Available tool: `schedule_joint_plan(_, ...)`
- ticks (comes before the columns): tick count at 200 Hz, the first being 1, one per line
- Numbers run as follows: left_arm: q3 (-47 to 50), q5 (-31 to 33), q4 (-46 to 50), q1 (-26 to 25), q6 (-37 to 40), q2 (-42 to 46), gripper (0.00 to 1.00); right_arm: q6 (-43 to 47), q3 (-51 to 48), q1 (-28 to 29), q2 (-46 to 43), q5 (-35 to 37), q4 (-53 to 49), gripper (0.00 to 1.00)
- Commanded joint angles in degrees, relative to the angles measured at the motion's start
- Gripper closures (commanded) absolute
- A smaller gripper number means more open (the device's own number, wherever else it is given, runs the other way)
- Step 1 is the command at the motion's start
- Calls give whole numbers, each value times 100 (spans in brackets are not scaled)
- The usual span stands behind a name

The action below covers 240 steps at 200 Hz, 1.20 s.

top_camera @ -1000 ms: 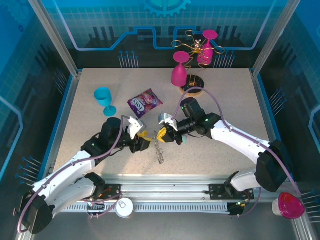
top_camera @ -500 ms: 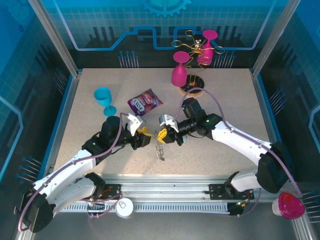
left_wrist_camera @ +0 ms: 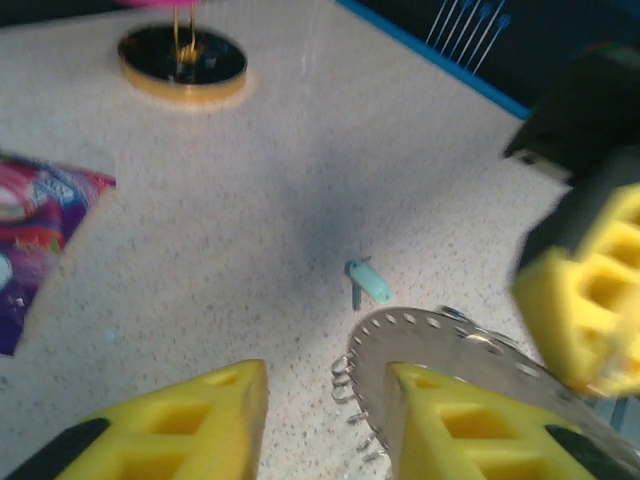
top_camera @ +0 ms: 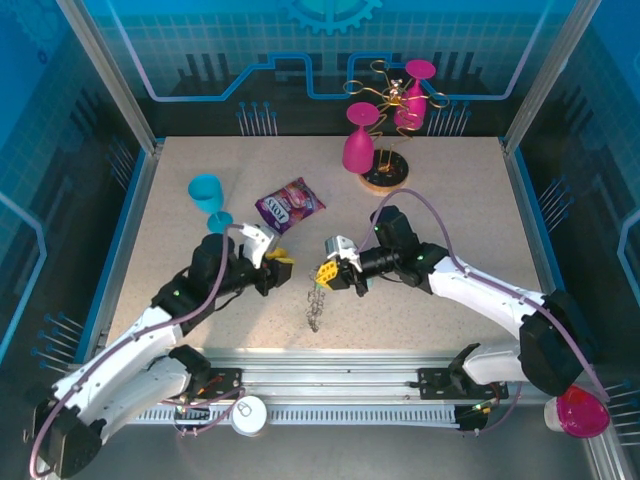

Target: Put the keys on the keyring

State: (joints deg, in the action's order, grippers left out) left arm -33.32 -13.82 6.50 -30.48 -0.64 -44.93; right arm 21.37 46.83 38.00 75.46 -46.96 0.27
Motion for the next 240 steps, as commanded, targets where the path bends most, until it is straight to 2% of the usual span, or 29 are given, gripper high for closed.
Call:
schedule_joint_plan(1, 411, -601, -549, 12, 745, 465, 68, -309, -155, -82, -119, -158, 1263, 100)
schedule_joint_plan(25, 676, -1303, -1208, -32, 1230, 535, 68, -203, -291, -57, -91, -265, 1741, 100)
schedule_joint_plan(54, 569, -1766, -1345, -103, 1783, 187, 72, 286, -247, 70, -61, -172, 1553, 100)
schedule_joint_plan(112, 581, -1803, -1431, -319, 2310, -164, 81, 412, -227, 147, 65, -120, 1555, 100)
schedule_joint_plan(224, 467, -1685, -1430, -335, 2411, -442, 86, 977, 29, 321, 239, -236, 737, 100)
schedule_joint_plan(232, 459, -1659, -1432, -356, 2461, -447, 89, 1015, 50, 339, 256, -220, 675, 100)
schedule_joint_plan(240, 454, -1586, -1441, -385, 2538, -441, 95, 1103, 71, 356, 267, -192, 589, 100)
